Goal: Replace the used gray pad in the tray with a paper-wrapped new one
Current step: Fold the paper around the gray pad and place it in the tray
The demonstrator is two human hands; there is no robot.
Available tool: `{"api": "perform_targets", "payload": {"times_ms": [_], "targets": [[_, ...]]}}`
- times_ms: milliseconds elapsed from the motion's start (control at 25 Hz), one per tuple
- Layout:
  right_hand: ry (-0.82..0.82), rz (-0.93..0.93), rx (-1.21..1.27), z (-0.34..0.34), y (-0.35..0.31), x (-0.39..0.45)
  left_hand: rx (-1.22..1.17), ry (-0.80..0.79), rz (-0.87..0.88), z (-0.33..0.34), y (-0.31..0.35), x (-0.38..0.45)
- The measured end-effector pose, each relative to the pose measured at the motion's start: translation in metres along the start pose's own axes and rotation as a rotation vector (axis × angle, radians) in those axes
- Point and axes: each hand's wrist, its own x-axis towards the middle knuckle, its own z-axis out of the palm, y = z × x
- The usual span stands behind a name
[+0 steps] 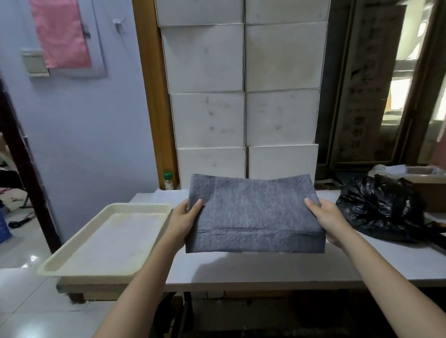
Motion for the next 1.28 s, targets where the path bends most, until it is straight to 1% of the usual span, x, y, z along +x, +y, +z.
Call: {"api": "perform_targets", "payload": {"times_ms": [160, 240, 360, 440, 520, 720, 800, 920, 1040, 1120, 1200, 1280], "targets": [[0.009, -0.035, -0.018, 0.012, 0.004, 0.007, 0.001, 0.034, 0.023, -0.006, 0.002, 0.001], [-0.026, -0.028, -0.013, 0.029, 0.002, 0.015, -0.015, 0.078, 0.018, -0.02, 0.002, 0.001], [-0.123, -0.02, 0.002, 0.07, -0.013, 0.035, -0.082, 0.2, 0.027, -0.053, 0.002, -0.006], [-0.222, -0.043, -0.036, 0.108, -0.03, 0.056, -0.157, 0.292, 0.034, -0.074, 0.001, -0.017], [-0.38, -0.091, -0.111, 0.16, -0.051, 0.082, -0.207, 0.408, 0.024, -0.1, -0.007, -0.03], [-0.818, -0.195, -0.344, 0.317, -0.092, 0.131, -0.187, 0.727, -0.108, -0.16, -0.044, -0.053], [-0.916, -0.235, -0.416, 0.369, -0.087, 0.143, -0.142, 0.82, -0.13, -0.167, -0.049, -0.059], [-0.98, -0.307, -0.517, 0.44, -0.054, 0.156, 0.03, 0.908, -0.161, -0.177, -0.06, -0.059], [-1.042, -0.368, -0.722, 0.484, -0.014, 0.164, 0.215, 0.941, -0.298, -0.18, -0.063, -0.055], [-1.043, -0.409, -0.889, 0.493, 0.012, 0.17, 0.409, 0.918, -0.372, -0.176, -0.059, -0.053], [-0.989, -0.411, -0.944, 0.485, 0.027, 0.168, 0.646, 0.876, -0.45, -0.169, -0.053, -0.051], [-0.921, -0.418, -0.967, 0.472, 0.034, 0.162, 0.79, 0.854, -0.486, -0.167, -0.047, -0.049]]}}
